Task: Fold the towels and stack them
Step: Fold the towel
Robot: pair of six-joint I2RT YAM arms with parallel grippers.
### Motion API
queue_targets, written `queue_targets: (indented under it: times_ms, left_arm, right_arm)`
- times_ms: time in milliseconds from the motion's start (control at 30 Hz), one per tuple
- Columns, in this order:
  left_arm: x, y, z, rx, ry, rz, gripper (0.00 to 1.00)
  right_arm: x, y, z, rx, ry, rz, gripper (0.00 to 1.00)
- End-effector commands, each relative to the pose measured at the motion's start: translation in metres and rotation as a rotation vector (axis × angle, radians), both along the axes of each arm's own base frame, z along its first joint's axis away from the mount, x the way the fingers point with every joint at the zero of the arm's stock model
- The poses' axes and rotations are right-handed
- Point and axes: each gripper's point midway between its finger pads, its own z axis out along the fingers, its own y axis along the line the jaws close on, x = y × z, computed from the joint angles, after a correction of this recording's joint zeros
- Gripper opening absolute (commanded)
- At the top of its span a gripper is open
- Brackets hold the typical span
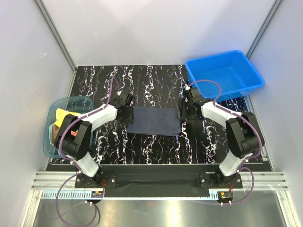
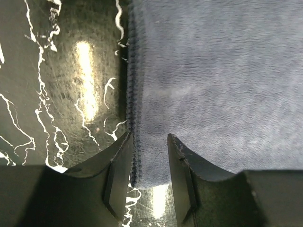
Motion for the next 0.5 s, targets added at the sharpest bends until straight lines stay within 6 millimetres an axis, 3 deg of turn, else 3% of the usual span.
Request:
queue_targets:
  times_ms: [0,167,467]
  left_arm:
    - [0.008,0.006,-0.003,0.017,-0.031,0.072,0.40]
    - [0.007,0.030,-0.006,0.107,-0.037,0.139,0.40]
    - [0.000,0.041,-0.017,0.133,-0.005,0.187,0.37]
  right_arm:
    - [0.010,0.021,-0.002,0.077,-0.016,0.062,0.63]
    - [0.002,0.031,-0.024,0.137,0.026,0.065,0.61]
    - [-0.011,0.039,-0.039,0.218,0.071,0.034,0.54]
